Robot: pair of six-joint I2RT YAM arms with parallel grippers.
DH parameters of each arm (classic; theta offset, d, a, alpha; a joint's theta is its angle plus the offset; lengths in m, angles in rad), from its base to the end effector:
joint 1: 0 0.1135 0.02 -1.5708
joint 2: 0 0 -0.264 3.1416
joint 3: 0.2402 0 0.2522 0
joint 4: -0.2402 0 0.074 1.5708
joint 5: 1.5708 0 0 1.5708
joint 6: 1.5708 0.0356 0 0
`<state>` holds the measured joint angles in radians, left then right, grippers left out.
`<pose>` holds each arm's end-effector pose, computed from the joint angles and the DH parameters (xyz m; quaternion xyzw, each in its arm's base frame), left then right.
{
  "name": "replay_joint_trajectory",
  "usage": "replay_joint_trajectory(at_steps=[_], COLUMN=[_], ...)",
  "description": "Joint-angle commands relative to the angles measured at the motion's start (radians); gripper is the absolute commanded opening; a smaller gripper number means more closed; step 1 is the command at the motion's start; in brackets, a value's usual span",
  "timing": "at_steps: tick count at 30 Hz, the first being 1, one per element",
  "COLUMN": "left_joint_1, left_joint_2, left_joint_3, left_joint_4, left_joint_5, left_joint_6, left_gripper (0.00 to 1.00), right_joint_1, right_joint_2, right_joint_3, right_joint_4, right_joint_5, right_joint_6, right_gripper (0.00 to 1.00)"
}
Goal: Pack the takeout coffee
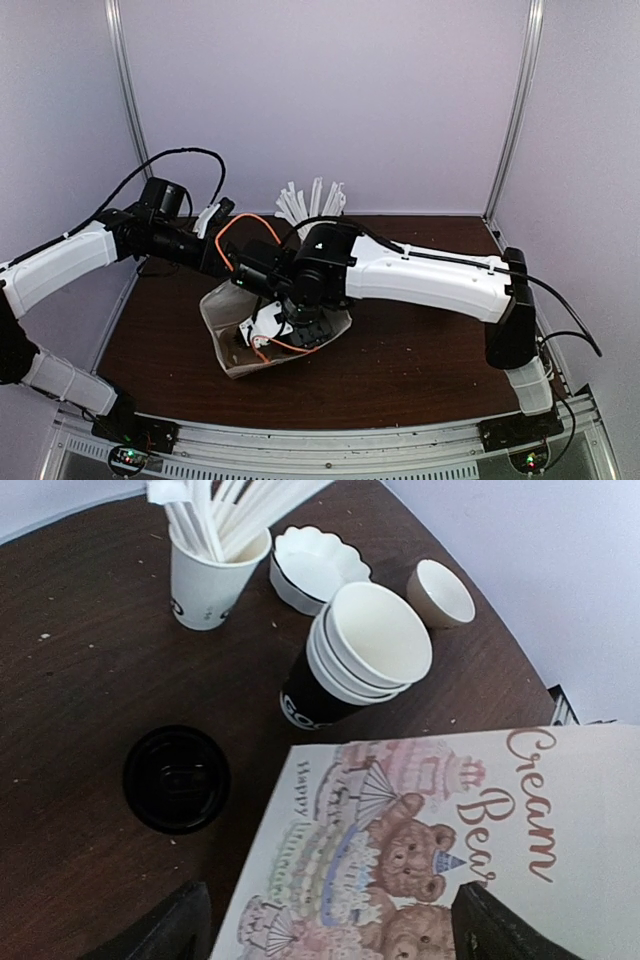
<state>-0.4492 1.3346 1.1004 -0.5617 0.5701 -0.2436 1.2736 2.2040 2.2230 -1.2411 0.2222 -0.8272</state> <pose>0.2467 -0.1403 0.2974 0.1969 0.8729 -0.3680 0.2526 0.1414 0.4348 0.2888 -0.8396 0.5034 -0.0683 0.1923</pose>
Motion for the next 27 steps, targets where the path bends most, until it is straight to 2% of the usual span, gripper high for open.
replay_joint_trajectory(at_steps=[1, 9, 27], left_joint_1=[0.035, 0.053, 0.053], left_joint_2=[-0.048, -0.058, -0.032], left_joint_3=[-0.012, -0.013, 0.006], left_joint_4=[-0.032, -0.042, -0.061], left_joint_5=[-0.049, -0.054, -0.053], left_joint_6=[0.034, 0.035, 0.046], left_gripper=[0.88, 0.88, 0.88], right_joint_1=[0.002, 0.006, -0.072], right_joint_2=[0.015, 0.015, 0.073], right_joint_3=[0.069, 0.130, 0.099], right_joint_4=[-0.181, -0.303, -0.289], right_joint_5=[-0.150, -0.288, -0.359], right_joint_6=[0.055, 0.071, 0.068], right_gripper=[0.71, 0.71, 0.69])
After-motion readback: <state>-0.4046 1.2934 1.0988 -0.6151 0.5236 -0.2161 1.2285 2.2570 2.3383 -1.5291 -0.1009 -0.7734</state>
